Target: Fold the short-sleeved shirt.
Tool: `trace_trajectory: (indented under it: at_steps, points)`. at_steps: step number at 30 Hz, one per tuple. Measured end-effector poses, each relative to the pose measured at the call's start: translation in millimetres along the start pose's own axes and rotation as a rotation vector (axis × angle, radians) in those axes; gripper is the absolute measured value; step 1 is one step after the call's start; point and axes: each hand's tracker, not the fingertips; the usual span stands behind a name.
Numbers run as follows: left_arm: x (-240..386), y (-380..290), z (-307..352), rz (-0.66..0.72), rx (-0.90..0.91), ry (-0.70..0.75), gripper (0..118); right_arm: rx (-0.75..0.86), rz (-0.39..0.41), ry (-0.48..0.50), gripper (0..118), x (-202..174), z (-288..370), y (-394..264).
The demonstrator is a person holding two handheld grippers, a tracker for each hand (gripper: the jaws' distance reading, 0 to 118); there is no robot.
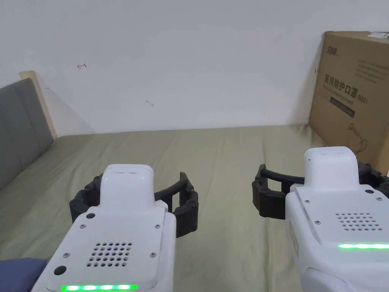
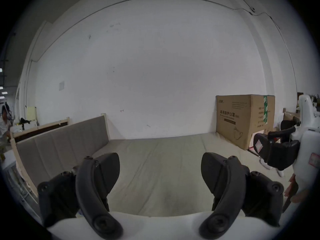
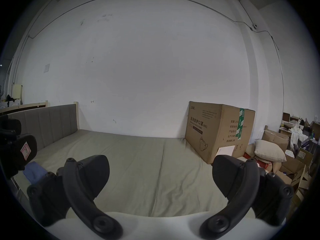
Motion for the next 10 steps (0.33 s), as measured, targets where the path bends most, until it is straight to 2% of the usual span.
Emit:
trace_trajectory:
  at_steps: [4, 10]
  points:
    - [-5.3, -0.1, -0.8, 0.069, -0.018, -0.008, 100, -0.003, 0.005, 0.001, 117, -0.2, -0.4, -0.8]
    - [-7.1, -0.6, -3.7, 0.042, -0.02, 0.047, 100, -0.008, -0.001, 0.004, 117, 0.6, -1.6, -1.2]
